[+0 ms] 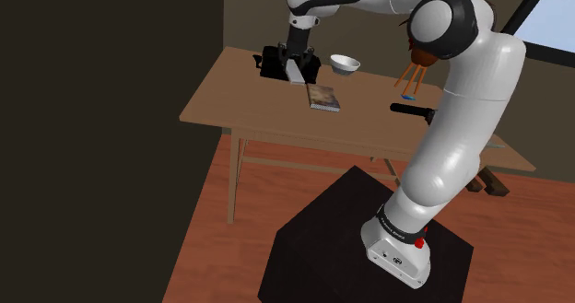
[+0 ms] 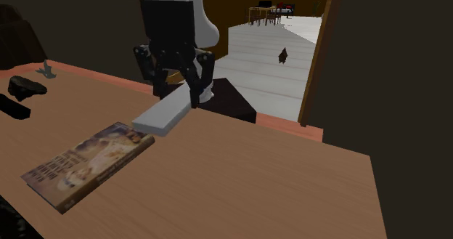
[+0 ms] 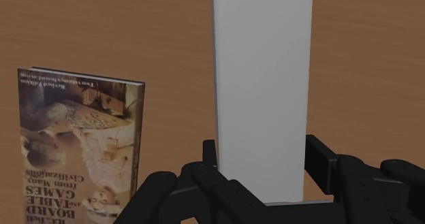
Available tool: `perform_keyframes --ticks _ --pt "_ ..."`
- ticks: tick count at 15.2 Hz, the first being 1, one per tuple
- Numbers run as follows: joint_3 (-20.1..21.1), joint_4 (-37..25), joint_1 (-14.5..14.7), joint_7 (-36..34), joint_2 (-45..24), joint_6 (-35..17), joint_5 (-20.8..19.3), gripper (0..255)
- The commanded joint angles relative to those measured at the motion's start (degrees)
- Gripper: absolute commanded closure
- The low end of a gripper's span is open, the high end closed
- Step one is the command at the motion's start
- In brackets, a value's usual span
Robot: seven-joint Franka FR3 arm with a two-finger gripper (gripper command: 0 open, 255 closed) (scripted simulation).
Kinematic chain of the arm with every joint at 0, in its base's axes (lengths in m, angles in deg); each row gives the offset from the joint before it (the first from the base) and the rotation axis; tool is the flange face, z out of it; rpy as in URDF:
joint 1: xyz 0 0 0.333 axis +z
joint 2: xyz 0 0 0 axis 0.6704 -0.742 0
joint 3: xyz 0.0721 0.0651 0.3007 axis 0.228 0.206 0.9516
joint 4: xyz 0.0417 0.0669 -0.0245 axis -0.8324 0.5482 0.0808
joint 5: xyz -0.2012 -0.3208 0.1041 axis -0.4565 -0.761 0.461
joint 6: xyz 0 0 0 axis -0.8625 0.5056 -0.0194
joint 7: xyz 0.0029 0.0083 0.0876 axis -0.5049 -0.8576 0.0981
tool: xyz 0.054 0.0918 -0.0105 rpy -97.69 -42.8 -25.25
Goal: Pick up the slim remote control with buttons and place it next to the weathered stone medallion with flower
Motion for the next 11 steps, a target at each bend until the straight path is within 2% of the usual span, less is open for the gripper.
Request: perform_keyframes --ticks 1,11 --pt "-0.5 3.4 -0.8 1.2 2.7 -0.7 0.1 255" --pt "-5.1 22.4 -5.9 10.7 17.8 -4.9 -0.7 255"
